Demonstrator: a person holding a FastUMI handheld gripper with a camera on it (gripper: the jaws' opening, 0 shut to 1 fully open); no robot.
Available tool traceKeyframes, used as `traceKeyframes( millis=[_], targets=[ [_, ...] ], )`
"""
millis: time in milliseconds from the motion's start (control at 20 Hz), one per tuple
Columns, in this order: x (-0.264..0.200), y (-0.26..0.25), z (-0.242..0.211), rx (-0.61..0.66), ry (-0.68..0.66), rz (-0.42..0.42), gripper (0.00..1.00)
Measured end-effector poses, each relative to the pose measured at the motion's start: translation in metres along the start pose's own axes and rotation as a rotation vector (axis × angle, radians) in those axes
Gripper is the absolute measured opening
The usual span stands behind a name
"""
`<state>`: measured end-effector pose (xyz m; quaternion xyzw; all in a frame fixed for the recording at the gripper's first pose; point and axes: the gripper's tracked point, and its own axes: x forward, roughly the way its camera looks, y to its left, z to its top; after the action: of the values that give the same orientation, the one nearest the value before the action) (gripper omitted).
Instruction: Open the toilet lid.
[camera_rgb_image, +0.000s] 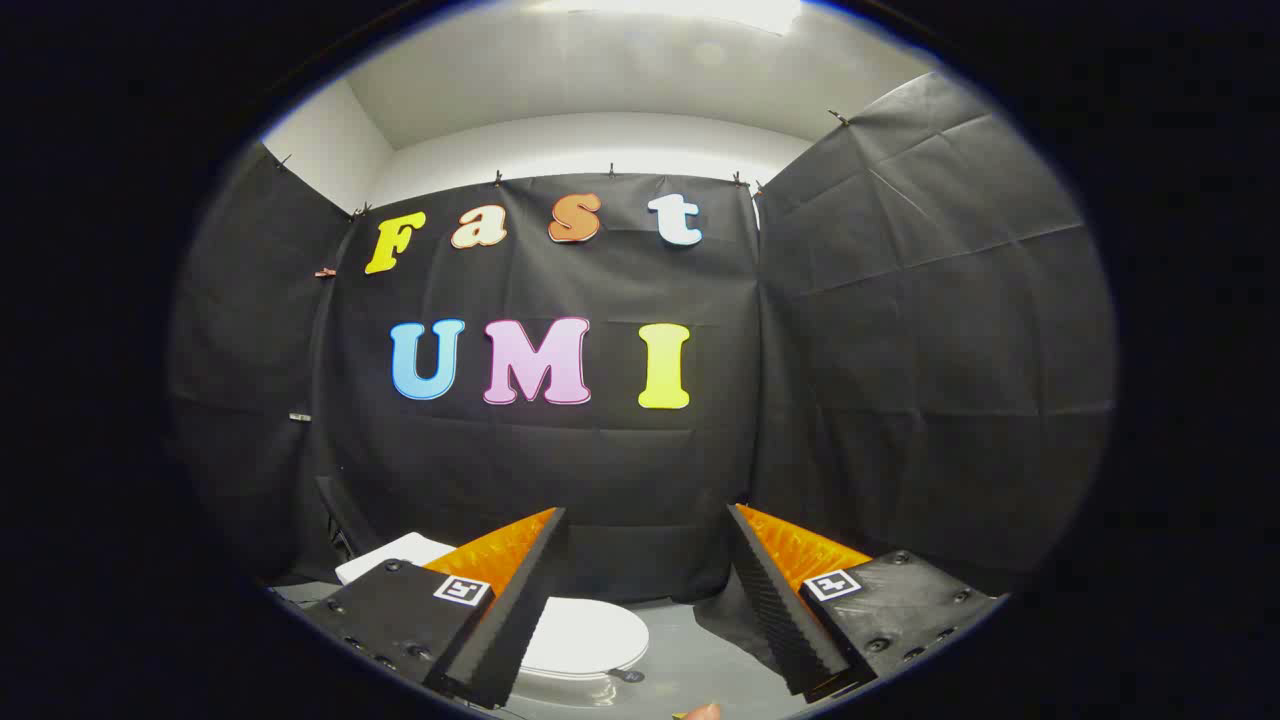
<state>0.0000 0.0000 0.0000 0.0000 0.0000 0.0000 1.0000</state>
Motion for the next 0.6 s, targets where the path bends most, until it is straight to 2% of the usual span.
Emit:
traceKeyframes(
  millis=[600],
  targets=[
    [0.0019,0.0025,-0.0032,-0.006,-0.009,0.007,0.98]
  ],
)
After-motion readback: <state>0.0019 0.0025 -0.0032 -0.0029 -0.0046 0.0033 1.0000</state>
